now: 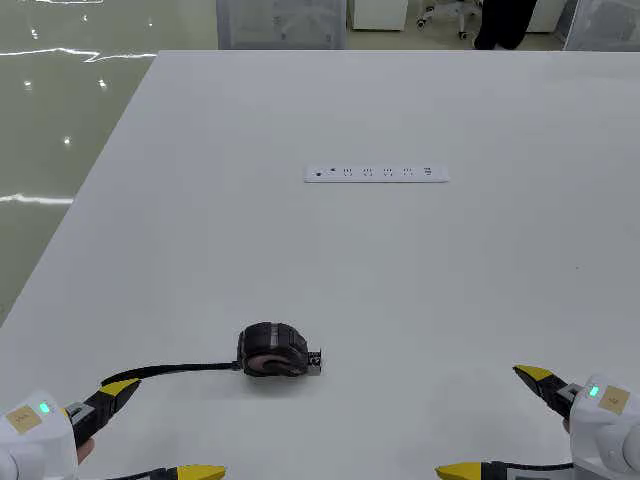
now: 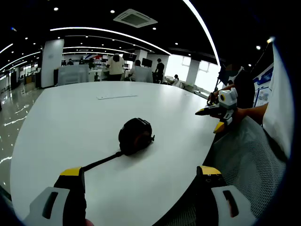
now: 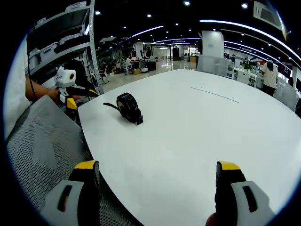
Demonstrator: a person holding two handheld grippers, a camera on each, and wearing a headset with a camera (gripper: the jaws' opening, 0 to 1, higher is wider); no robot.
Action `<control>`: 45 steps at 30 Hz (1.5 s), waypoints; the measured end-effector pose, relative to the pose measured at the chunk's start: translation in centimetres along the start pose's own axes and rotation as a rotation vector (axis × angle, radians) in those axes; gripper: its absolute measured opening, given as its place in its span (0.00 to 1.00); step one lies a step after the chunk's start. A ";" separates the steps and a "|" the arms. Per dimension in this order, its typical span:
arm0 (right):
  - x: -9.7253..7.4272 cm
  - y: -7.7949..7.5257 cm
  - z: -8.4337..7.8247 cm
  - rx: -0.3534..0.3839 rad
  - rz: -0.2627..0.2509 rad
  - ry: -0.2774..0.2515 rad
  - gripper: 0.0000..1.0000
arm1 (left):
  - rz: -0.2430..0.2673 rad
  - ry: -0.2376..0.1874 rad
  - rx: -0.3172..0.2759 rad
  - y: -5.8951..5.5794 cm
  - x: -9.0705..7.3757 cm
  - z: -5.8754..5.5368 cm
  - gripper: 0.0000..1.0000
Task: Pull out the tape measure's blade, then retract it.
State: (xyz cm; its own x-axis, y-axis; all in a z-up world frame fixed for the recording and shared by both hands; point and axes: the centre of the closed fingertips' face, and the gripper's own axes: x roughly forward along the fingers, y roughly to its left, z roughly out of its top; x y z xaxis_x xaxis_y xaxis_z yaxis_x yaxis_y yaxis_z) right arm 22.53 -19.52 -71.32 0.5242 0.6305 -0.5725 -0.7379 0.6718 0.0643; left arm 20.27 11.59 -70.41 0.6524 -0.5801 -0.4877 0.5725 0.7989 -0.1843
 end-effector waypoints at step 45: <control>0.9 0.7 0.5 -0.047 0.050 0.009 1.00 | -0.031 0.015 0.032 -0.5 1.1 1.2 0.93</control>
State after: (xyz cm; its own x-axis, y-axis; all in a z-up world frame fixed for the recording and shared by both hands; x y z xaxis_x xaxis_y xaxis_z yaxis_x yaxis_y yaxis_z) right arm 22.72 -18.29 -71.41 0.4826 0.6588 -0.5771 -0.7824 0.6205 0.0541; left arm 21.29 10.38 -69.85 0.6267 -0.6019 -0.4950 0.6083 0.7748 -0.1721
